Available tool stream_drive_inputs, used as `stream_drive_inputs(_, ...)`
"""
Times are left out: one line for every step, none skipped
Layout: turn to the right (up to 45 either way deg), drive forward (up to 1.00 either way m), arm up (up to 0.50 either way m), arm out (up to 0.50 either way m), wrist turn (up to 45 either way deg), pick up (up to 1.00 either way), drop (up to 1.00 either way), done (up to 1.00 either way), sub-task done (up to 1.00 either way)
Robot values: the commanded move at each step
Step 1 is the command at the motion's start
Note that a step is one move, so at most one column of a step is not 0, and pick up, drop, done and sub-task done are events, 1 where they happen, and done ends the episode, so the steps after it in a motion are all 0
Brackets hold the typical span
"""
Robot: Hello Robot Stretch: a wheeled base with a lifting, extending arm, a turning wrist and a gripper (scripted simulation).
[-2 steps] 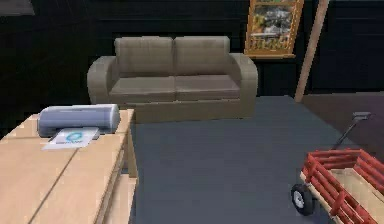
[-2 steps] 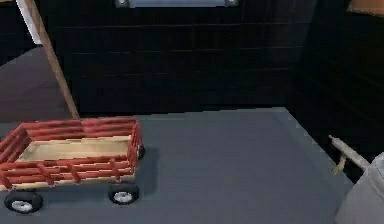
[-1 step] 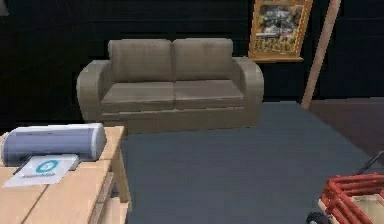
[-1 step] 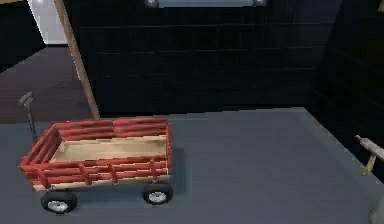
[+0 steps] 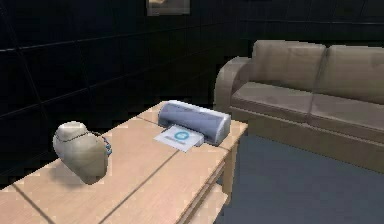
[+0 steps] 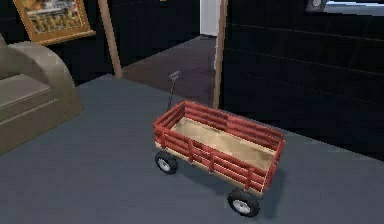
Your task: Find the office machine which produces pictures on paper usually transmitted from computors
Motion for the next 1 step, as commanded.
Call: stream_drive_inputs(0.0, 0.00, 0.00, 0.00, 0.0, 0.00, 0.00, 1.00, 0.00)
